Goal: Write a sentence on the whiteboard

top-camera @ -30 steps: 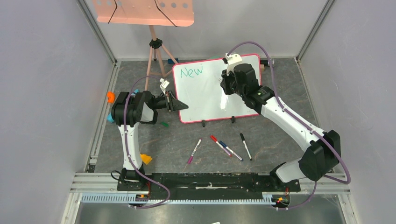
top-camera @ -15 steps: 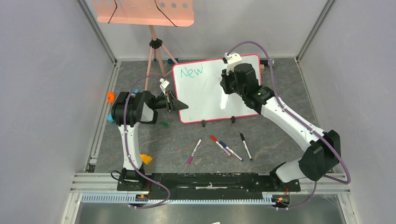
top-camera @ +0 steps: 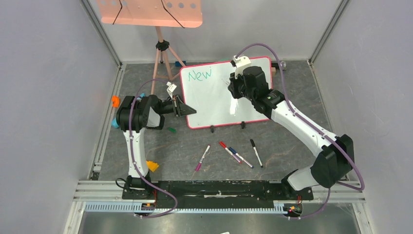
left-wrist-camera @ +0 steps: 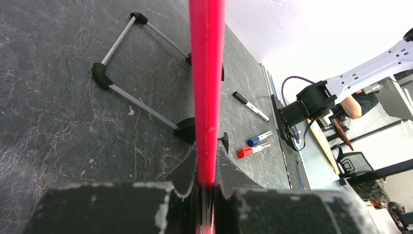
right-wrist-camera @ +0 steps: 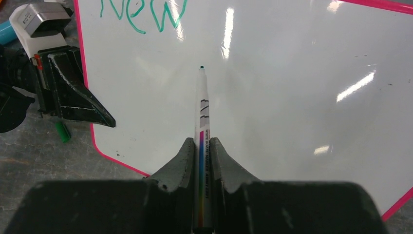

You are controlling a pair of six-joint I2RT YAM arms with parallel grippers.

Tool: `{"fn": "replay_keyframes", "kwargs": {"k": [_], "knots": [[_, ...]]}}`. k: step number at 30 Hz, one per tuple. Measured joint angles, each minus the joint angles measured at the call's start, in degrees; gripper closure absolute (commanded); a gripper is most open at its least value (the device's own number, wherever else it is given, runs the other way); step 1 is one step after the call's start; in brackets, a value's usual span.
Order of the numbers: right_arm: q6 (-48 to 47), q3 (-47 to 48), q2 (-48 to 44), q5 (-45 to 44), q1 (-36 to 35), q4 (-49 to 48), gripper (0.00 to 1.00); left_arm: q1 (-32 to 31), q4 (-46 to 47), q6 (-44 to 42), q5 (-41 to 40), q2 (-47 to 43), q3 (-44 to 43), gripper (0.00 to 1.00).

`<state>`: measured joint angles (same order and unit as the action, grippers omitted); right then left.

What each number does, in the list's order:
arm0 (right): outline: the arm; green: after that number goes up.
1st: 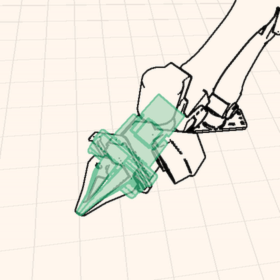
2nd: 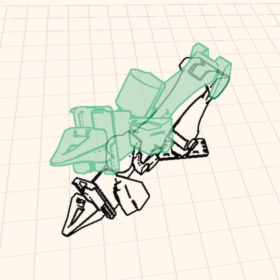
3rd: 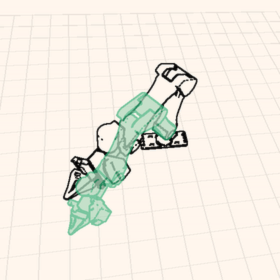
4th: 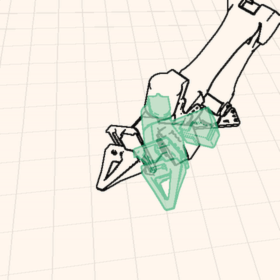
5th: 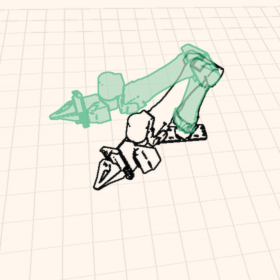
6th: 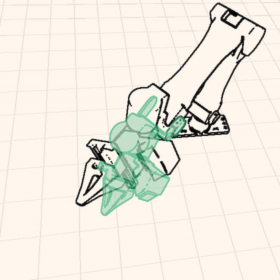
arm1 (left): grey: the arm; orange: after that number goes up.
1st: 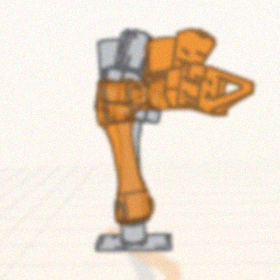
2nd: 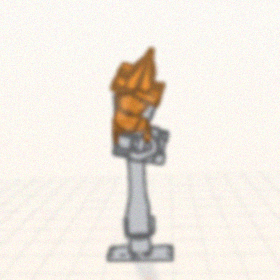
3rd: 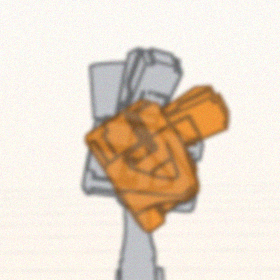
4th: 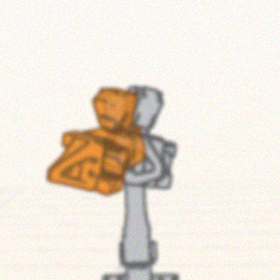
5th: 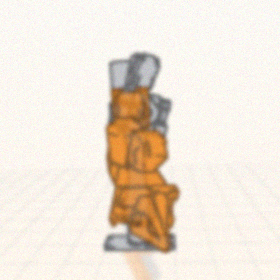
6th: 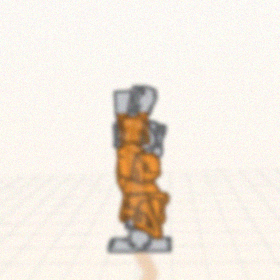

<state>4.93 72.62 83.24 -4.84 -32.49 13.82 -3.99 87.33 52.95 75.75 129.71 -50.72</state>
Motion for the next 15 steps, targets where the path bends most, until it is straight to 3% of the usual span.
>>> {"fn": "replay_keyframes", "kwargs": {"k": [15], "knots": [[0.0,5.4,4.8,-1.0,0.0,0.7,1.00,0.0,0.0,0.0,0.0,0.0,0.0,0.98]]}}
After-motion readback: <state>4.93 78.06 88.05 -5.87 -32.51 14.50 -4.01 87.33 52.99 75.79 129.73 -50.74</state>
